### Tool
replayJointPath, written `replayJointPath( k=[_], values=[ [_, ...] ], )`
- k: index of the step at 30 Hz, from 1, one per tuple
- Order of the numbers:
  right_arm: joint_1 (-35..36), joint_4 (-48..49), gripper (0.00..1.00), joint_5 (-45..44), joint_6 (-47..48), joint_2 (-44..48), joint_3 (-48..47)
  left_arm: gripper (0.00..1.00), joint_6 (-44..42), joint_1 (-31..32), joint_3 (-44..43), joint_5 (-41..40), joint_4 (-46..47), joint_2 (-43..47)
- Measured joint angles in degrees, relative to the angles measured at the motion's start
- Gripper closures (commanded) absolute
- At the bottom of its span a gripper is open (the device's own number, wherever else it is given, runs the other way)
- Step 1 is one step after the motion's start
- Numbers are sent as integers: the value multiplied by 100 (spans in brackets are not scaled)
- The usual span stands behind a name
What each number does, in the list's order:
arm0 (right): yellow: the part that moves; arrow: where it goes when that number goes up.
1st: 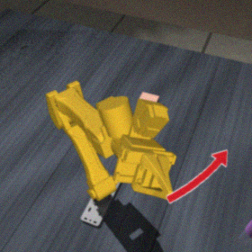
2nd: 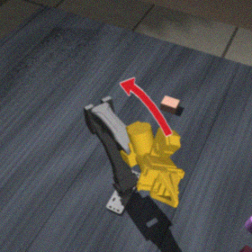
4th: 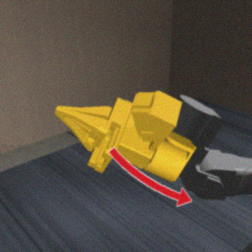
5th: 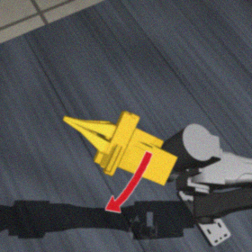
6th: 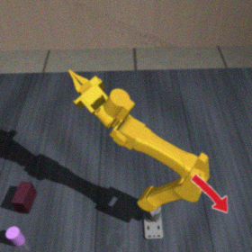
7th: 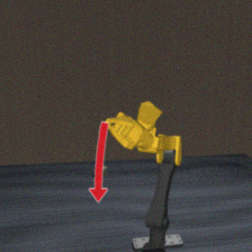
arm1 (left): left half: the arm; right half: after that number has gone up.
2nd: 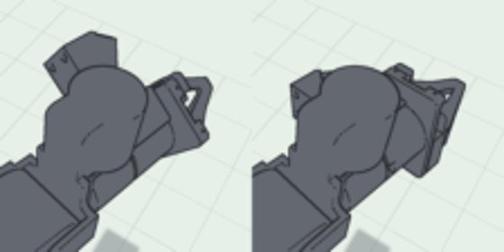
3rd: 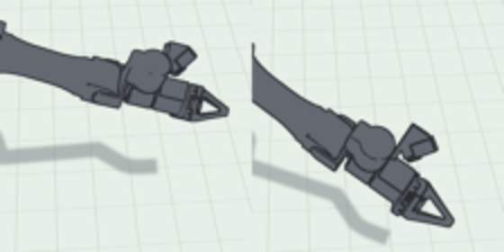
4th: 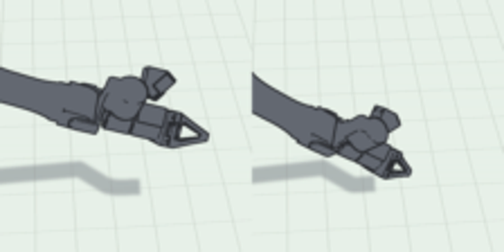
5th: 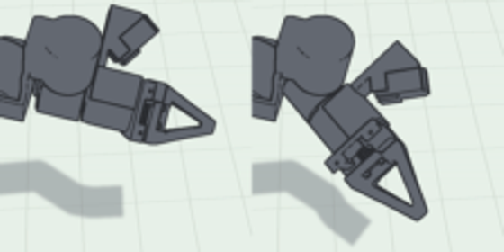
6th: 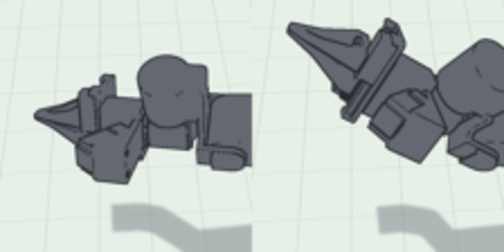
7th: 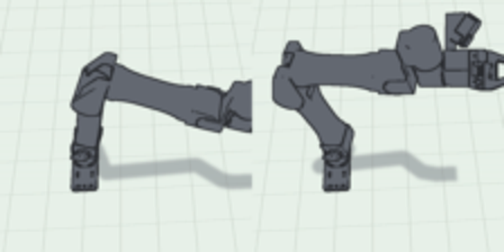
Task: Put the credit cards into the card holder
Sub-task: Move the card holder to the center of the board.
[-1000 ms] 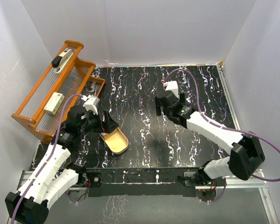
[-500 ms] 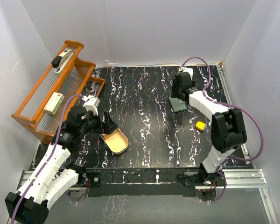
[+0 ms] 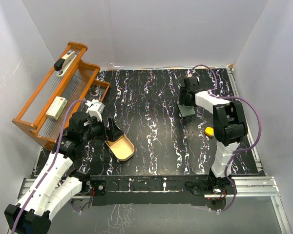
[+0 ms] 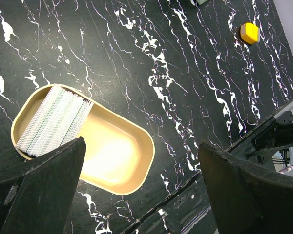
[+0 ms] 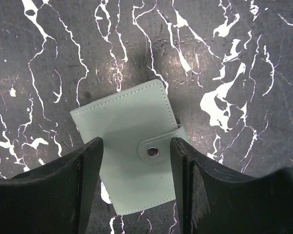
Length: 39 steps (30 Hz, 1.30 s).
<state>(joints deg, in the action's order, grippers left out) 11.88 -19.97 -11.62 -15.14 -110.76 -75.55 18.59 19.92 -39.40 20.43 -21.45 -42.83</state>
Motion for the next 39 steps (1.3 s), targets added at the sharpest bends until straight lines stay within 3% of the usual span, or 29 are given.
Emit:
replayJointPath(
  k=[9, 20, 39],
  values=[
    [-35, 101, 51, 243, -68, 15, 203, 4, -17, 0, 0, 11, -4, -11],
    [164, 4, 53, 286, -232, 684, 1010, 4, -15, 0, 0, -17, -2, 44],
    [1941, -551, 54, 619, -935, 1687, 1945, 3, -15, 0, 0, -85, -2, -11]
  ],
)
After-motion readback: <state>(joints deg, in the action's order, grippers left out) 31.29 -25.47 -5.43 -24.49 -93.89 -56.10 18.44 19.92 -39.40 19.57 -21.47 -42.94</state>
